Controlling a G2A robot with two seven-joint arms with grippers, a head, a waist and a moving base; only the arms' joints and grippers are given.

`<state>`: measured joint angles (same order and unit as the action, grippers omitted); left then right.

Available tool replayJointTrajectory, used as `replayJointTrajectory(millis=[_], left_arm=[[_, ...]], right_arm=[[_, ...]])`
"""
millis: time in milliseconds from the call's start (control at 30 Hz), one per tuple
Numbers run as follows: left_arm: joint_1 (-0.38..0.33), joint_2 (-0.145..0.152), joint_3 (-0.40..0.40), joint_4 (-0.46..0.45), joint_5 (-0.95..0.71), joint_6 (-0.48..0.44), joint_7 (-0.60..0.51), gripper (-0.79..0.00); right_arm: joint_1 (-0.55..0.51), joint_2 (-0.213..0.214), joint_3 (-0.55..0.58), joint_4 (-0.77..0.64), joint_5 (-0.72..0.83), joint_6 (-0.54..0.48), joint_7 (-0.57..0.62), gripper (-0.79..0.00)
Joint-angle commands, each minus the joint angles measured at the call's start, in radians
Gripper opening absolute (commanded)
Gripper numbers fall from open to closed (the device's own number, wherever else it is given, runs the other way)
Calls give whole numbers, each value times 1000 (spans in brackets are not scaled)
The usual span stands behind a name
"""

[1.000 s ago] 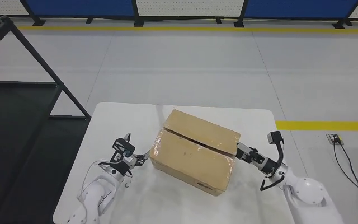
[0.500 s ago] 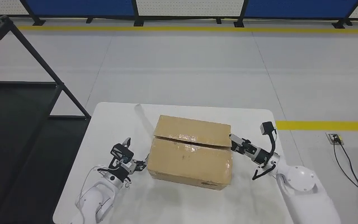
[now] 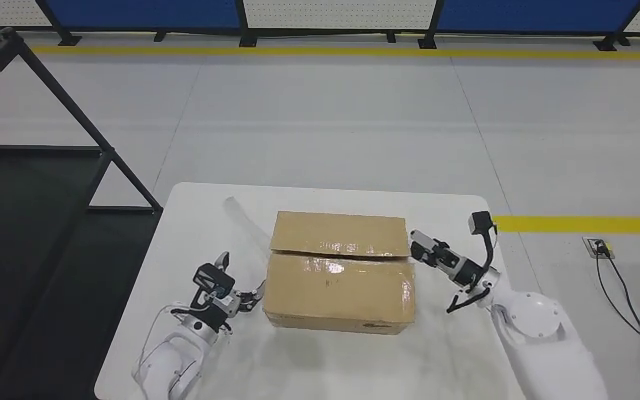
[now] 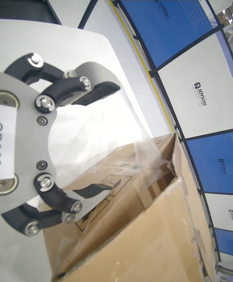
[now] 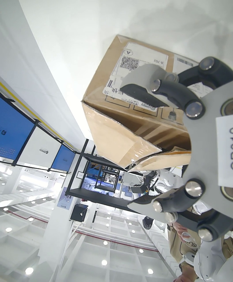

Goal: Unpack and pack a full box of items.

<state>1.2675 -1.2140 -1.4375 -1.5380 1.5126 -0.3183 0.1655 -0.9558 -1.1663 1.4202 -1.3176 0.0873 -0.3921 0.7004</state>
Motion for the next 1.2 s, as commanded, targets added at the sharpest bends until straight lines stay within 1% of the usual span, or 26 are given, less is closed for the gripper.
replayJointTrajectory(millis=[0,67,133,233,333,400,500,533,767,833,933,1033,1167], left_arm=[[11,-1,-9,-5,-16,44,-5,0],[14,-4,-21,-6,-28,106,-26,0],[6,-6,-20,3,-2,169,-53,0],[-30,-10,1,36,69,253,-85,0],[-85,-13,29,96,147,301,-93,0],[-121,-16,49,139,182,321,-74,0],[-126,-17,51,145,189,327,-69,0],[-126,-17,51,145,189,327,-69,0],[-126,-17,51,145,189,327,-69,0],[-137,-15,61,157,272,366,-80,0],[-193,-20,94,224,338,382,-95,0],[-268,-29,139,337,399,414,-76,0],[-365,-47,201,489,448,465,-24,0]], right_arm=[[-29,4,25,-25,3,-17,-22,0],[-64,9,51,-59,9,-38,-36,0],[-105,15,79,-99,12,-62,-44,0],[-171,22,121,-166,12,-87,-63,0],[-235,27,158,-230,16,-109,-81,0],[-277,30,179,-272,7,-124,-95,0],[-347,34,217,-337,-55,-207,-135,0],[-356,34,221,-343,-60,-214,-141,0],[-356,34,221,-343,-60,-214,-141,0],[-356,34,221,-343,-60,-214,-141,0],[-366,33,221,-354,-57,-203,-171,0],[-387,34,231,-355,-44,-219,-188,0],[-417,37,250,-355,-33,-237,-194,0]])
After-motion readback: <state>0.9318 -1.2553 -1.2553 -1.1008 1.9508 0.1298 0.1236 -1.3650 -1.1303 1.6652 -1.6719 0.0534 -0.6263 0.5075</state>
